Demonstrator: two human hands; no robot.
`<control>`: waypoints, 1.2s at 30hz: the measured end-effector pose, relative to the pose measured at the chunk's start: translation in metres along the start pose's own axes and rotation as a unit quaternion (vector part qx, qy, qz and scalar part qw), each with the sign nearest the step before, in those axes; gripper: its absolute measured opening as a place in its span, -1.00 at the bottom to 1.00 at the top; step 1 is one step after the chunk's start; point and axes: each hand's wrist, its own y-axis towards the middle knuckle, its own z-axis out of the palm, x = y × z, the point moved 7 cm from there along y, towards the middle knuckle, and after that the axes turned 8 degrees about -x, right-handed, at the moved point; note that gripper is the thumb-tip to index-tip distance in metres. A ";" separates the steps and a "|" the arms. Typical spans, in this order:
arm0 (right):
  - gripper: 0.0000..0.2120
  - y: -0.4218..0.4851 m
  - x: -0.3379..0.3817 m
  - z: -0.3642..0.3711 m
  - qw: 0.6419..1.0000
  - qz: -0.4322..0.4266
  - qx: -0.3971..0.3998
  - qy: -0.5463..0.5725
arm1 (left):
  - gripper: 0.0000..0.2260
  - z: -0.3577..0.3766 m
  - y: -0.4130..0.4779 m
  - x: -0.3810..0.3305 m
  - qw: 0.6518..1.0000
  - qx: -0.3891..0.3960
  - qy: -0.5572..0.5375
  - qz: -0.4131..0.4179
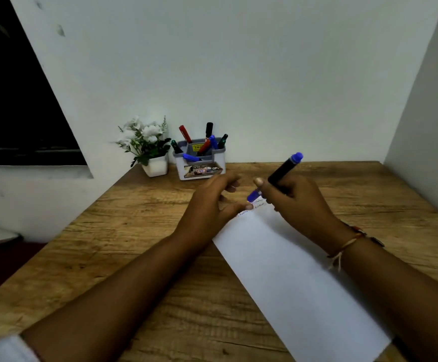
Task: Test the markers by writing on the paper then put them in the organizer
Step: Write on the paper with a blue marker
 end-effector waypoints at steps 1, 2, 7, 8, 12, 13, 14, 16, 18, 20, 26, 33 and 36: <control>-0.72 -0.002 -0.002 0.004 0.998 0.034 0.020 0.042 | -0.55 0.003 0.000 0.007 0.999 0.027 0.003 -0.019; -0.77 -0.004 -0.003 0.007 0.994 0.065 0.038 0.084 | -0.57 0.006 0.000 0.012 0.999 0.045 0.003 -0.025; -0.88 -0.014 -0.004 0.014 0.968 0.140 0.090 0.187 | -0.77 0.002 0.004 0.014 0.999 0.038 -0.029 -0.020; -0.88 -0.016 -0.003 0.016 0.961 0.153 0.102 0.207 | -0.78 0.001 0.004 0.014 0.998 0.037 -0.037 -0.021; -0.80 -0.021 0.002 0.019 0.959 0.165 0.115 0.202 | -0.78 0.003 0.004 0.016 0.994 0.047 -0.085 -0.045; -0.81 -0.021 0.003 0.018 0.962 0.162 0.115 0.188 | -0.77 0.004 0.004 0.017 0.992 0.056 -0.101 -0.054; -0.80 -0.021 0.004 0.019 0.964 0.160 0.117 0.178 | -0.75 0.006 0.003 0.017 0.990 0.065 -0.113 -0.060; -0.76 -0.021 0.006 0.019 0.965 0.162 0.120 0.168 | -0.75 0.010 0.002 0.019 0.985 0.087 -0.128 -0.076; -0.73 -0.021 0.007 0.018 0.963 0.170 0.121 0.173 | -0.79 0.012 0.000 0.021 0.975 0.097 -0.164 -0.112; -0.70 -0.021 0.008 0.019 0.958 0.175 0.127 0.186 | -0.82 0.013 0.000 0.021 0.963 0.101 -0.207 -0.138; -0.68 -0.022 0.008 0.021 0.952 0.180 0.128 0.213 | -0.80 0.014 -0.002 0.023 0.945 0.116 -0.256 -0.165; -0.74 -0.025 0.006 0.026 0.926 0.227 0.129 0.271 | -0.77 0.009 0.001 0.027 0.938 0.115 -0.277 -0.174; -0.74 -0.025 0.008 0.025 0.927 0.233 0.105 0.273 | -0.79 0.006 0.005 0.027 0.943 0.112 -0.264 -0.172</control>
